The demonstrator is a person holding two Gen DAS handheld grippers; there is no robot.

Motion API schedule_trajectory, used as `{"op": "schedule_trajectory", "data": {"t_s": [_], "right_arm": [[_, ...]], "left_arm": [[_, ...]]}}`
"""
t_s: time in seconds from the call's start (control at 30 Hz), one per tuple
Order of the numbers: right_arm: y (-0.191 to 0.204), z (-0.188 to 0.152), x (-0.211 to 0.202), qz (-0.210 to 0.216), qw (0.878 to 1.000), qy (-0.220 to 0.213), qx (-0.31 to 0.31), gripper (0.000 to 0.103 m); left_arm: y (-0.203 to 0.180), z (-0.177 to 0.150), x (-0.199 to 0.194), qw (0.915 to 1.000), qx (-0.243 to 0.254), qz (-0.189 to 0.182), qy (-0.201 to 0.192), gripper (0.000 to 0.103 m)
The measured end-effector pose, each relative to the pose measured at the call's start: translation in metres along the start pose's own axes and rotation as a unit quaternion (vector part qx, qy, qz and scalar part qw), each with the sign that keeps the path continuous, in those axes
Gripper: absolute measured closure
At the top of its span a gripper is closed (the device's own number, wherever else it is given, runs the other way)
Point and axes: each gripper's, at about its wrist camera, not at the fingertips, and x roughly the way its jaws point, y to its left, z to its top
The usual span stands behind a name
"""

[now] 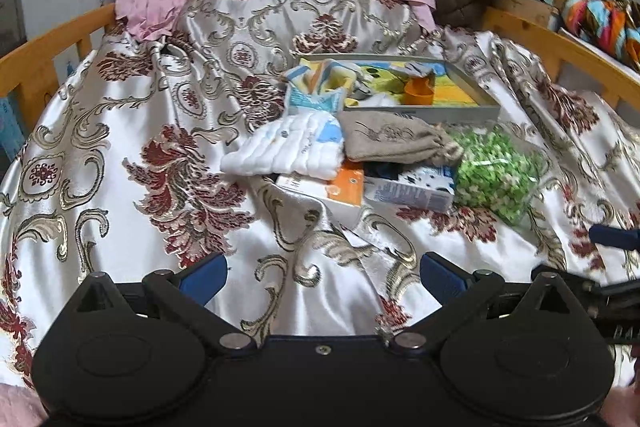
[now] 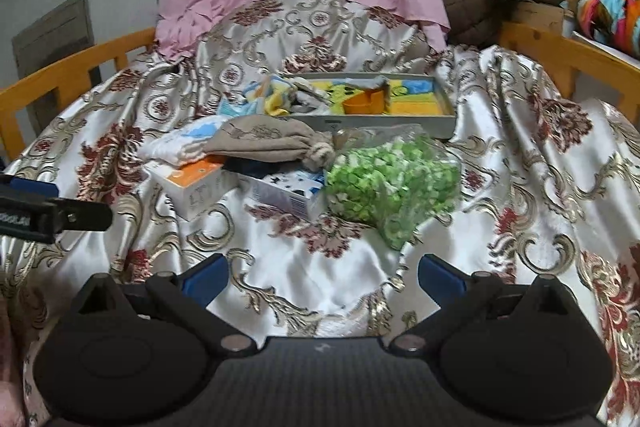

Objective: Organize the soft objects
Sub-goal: 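Move both tools back over the pile of soft items, then grasp the white quilted towel with the left tool while the right tool grasps the burlap bag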

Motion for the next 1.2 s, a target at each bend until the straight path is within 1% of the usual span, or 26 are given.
{"op": "schedule_trajectory", "data": {"t_s": [0.2, 0.33, 0.43, 0.53, 0.67, 0.73, 0.83, 0.93, 1.0, 1.1, 1.2], "right_arm": [[0.012, 0.006, 0.010, 0.031, 0.999, -0.006, -0.020, 0.000], [0.019, 0.010, 0.021, 0.045, 0.998, -0.014, -0.028, 0.000], [0.022, 0.009, 0.026, 0.044, 0.998, -0.033, -0.037, 0.000], [0.019, 0.008, 0.025, 0.037, 0.998, -0.049, -0.035, 0.000], [0.016, 0.014, 0.032, 0.037, 0.998, -0.051, -0.031, 0.000], [0.018, 0.018, 0.037, 0.032, 0.997, -0.050, -0.040, 0.000], [0.023, 0.026, 0.047, 0.032, 0.996, -0.049, -0.071, 0.000], [0.032, 0.040, 0.060, 0.037, 0.989, -0.045, -0.136, 0.000], [0.037, 0.052, 0.071, 0.046, 0.981, -0.034, -0.186, 0.000], [0.043, 0.071, 0.086, 0.054, 0.966, -0.025, -0.250, 0.000], [0.048, 0.088, 0.103, 0.064, 0.956, -0.012, -0.285, 0.000]], "left_arm": [[0.013, 0.008, 0.009, 0.9995, -0.026, 0.009, -0.018, 0.001], [0.017, 0.016, 0.025, 0.9992, -0.027, 0.016, -0.024, 0.001], [0.020, 0.021, 0.036, 0.9990, -0.040, 0.000, -0.018, 0.001], [0.023, 0.027, 0.041, 0.9985, -0.045, -0.005, -0.031, 0.001], [0.026, 0.040, 0.049, 0.9976, -0.028, -0.003, -0.063, 0.001], [0.027, 0.047, 0.057, 0.9977, -0.015, -0.002, -0.066, 0.001], [0.031, 0.057, 0.070, 0.9973, 0.014, -0.006, -0.072, 0.001], [0.038, 0.066, 0.081, 0.9962, 0.036, -0.019, -0.078, 0.001], [0.046, 0.072, 0.091, 0.9960, 0.036, -0.034, -0.074, 0.001], [0.056, 0.079, 0.107, 0.9959, 0.022, -0.065, -0.059, 0.001], [0.061, 0.083, 0.126, 0.9961, 0.023, -0.077, -0.038, 0.001]]}}
